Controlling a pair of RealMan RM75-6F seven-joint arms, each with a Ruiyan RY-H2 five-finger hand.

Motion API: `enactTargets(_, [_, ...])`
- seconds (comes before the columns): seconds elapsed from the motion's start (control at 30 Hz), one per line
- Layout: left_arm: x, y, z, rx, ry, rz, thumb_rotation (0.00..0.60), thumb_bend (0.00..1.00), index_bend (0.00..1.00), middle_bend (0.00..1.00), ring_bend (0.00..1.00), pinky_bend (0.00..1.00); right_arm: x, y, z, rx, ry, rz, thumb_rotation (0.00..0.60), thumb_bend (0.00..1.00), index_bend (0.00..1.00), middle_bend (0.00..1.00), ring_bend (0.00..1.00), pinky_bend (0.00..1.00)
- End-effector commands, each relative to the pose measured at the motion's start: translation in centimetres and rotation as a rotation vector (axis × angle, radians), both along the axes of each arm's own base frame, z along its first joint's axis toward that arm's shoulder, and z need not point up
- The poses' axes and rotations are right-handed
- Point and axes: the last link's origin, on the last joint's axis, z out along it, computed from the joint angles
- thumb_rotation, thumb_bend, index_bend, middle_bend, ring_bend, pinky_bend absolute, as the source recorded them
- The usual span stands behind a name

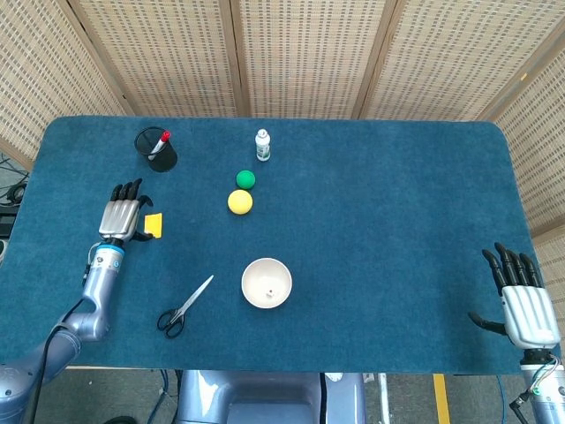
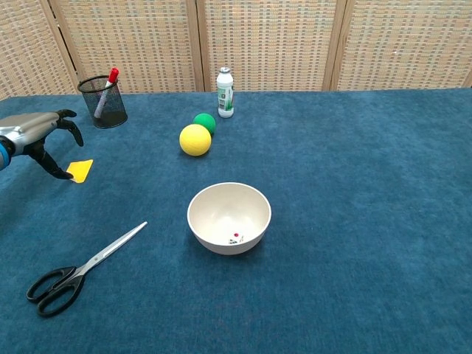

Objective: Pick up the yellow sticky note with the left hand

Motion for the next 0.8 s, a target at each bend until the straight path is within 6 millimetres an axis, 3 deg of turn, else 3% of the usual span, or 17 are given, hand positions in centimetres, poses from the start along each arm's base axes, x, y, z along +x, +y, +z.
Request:
enactTargets(0.03, [1.1, 1.0, 0.6, 0.031, 0.0, -0.021, 0.6, 0.17, 0.35, 0.0, 0.0, 0.0, 0.0, 0.0, 0.0, -0.002, 0.0, -0.002, 0.6, 0.0, 0.0, 0.0, 0.0, 0.0])
enactTargets(0.3, [2.0, 1.5, 2.4, 0.05, -0.035, -0.063, 0.6, 0.17, 0.35, 0.0, 0.0, 0.0, -0.1, -0.1, 0.1, -0.003, -0.003, -0.006, 0.6, 0.0, 0.0, 0.0, 0.0, 0.0])
enactTargets(0.5, [0.3, -0.4, 3.1, -0.066, 0.0, -0.062, 0.6, 0.2, 0.36, 0.0, 0.0, 0.0, -0.1, 0.0, 0.2, -0.004, -0.006, -0.003, 0.6, 0.0, 0.0, 0.0, 0.0, 0.0])
enactTargets(0.67, [-1.4, -1.6, 3.1, -0.114, 0.029, -0.03, 0.6, 0.3, 0.5, 0.0, 0.0, 0.0, 0.0, 0.0, 0.2, -0.002, -0.005, -0.001, 0.6, 0.0, 0.0, 0.0, 0.0, 0.0])
enactTargets(0.8, [-1.8, -1.6, 2.6, -0.12, 0.029, -0.017, 0.6, 0.3, 0.52, 0.0, 0.0, 0.0, 0.0, 0.1, 0.1, -0.002, -0.005, -0.002, 0.6, 0.0, 0.0, 0.0, 0.0, 0.0])
